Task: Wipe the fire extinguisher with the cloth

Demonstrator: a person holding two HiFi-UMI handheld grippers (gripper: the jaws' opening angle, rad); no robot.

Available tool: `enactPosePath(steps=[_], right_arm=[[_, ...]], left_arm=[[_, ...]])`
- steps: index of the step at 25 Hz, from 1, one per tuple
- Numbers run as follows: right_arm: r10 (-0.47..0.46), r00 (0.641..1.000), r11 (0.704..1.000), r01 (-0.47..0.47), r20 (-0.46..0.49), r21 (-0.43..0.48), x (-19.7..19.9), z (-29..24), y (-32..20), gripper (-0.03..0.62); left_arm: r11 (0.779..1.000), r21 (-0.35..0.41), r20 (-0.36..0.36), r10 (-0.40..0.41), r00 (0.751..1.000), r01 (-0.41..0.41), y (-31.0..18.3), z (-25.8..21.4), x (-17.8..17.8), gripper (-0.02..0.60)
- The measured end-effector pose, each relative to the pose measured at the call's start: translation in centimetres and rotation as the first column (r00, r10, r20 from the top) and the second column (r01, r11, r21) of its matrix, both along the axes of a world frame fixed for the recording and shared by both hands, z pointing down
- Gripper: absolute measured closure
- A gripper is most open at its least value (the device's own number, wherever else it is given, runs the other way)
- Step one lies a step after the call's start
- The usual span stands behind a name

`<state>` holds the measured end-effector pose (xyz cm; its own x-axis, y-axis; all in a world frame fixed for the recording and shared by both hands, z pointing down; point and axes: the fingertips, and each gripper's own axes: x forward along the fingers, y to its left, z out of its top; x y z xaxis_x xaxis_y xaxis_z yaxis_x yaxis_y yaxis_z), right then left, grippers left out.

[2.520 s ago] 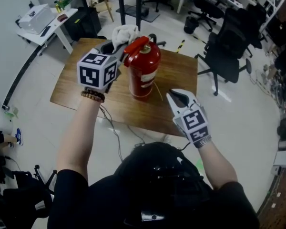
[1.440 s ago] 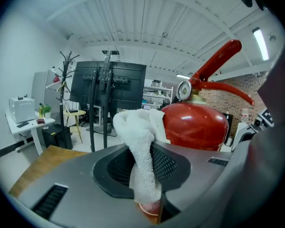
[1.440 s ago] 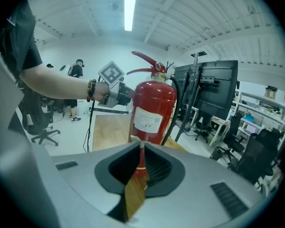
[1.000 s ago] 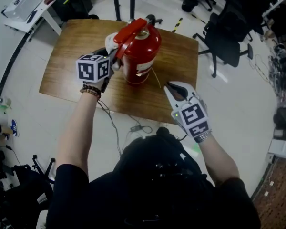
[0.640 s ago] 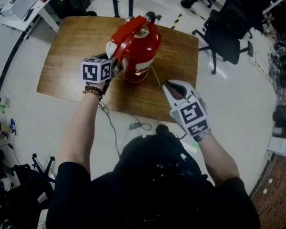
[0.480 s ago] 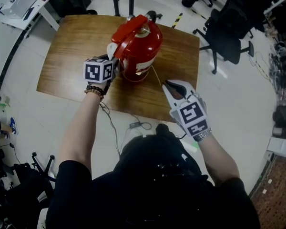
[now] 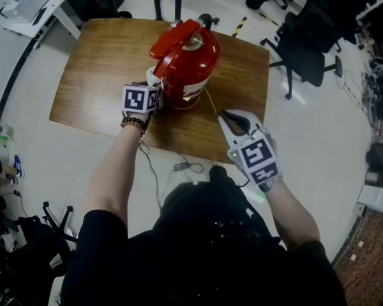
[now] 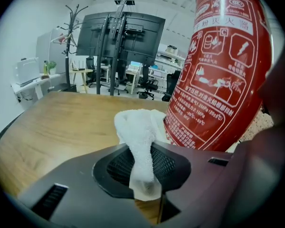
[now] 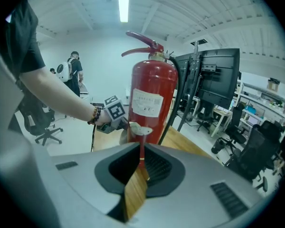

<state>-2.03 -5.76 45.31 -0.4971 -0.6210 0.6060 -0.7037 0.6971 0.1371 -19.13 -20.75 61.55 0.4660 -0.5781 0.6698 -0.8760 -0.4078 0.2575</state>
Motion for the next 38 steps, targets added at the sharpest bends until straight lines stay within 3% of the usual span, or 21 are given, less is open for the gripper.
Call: enactPosePath(steps=[10,13,23,38], right_arm=[[-0.005,1.000,1.000,0.005,0.003,-0.003,-0.2,0.1,0.5,0.551],[-0.006,1.000,1.000,0.006,0.006,0.002,-0.2,-0.2,0.7,0.551],[-0.004,1.000,1.000,0.004,0.025,0.015,-0.1,-1.1,2.0,0.551],[-0.029,0.999,0.999,0.028,0.034,0.037,-1.4,-1.9,5.2,0.551]], left_arm=[[0.996,-0.079,0.089,-0.024,0.996,0.031,1.2,2.7,-0.9,0.505],[0.996,-0.065,0.136,-0.053,0.989,0.063,1.5,2.6,-2.4,0.505],[0.991,0.078,0.095,-0.119,0.988,0.111,3.4,-3.5,-4.2,0.503],[0.975,0.151,0.031,-0.168,0.985,0.162,11.7,-10.3,-6.0,0.503]])
